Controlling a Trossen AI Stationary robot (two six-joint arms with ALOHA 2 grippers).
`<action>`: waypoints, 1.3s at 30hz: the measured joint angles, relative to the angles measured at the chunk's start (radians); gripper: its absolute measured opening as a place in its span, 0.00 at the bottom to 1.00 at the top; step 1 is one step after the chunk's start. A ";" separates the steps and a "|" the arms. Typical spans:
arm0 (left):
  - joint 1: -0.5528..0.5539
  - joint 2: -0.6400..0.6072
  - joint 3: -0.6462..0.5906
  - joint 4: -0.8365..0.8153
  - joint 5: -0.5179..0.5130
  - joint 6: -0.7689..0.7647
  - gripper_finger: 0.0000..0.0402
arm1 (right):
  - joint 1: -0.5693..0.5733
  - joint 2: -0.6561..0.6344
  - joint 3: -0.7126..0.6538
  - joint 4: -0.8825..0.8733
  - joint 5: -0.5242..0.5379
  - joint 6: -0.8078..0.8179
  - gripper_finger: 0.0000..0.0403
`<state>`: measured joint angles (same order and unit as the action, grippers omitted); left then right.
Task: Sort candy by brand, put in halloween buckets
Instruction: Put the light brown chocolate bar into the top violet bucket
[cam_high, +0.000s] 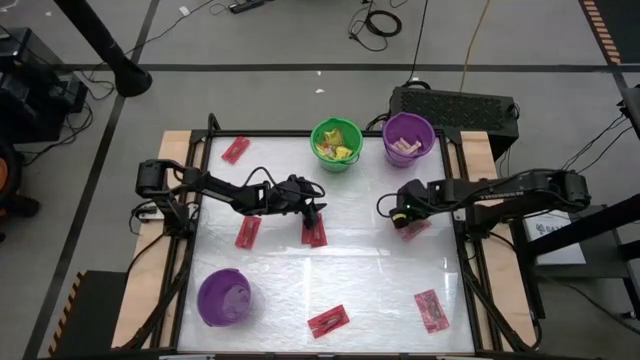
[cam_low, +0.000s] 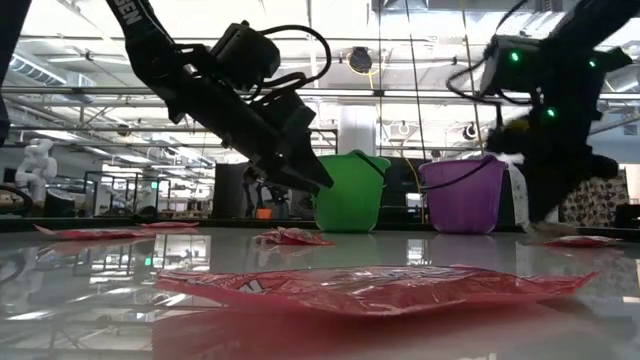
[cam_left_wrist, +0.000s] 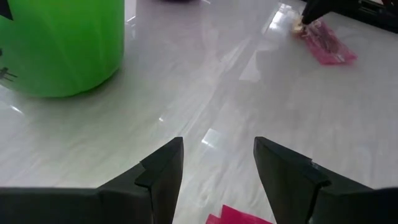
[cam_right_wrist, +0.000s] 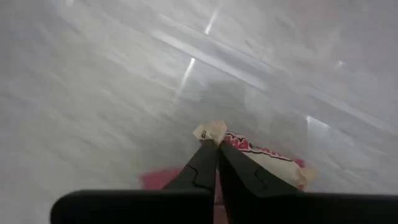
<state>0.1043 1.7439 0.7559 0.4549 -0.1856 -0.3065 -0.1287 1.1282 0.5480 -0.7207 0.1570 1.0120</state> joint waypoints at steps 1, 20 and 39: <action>0.000 0.000 0.000 0.000 0.000 0.000 0.51 | 0.000 0.000 0.021 -0.007 0.000 -0.001 0.02; 0.000 0.000 0.000 0.000 -0.001 -0.001 0.51 | -0.330 0.003 0.580 -0.191 0.265 -0.430 0.00; 0.000 0.000 0.000 0.000 -0.001 0.000 0.51 | -0.583 0.224 0.549 -0.060 0.086 -0.611 0.00</action>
<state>0.1047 1.7439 0.7559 0.4549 -0.1867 -0.3070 -0.7117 1.3522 1.0970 -0.7808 0.2431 0.4005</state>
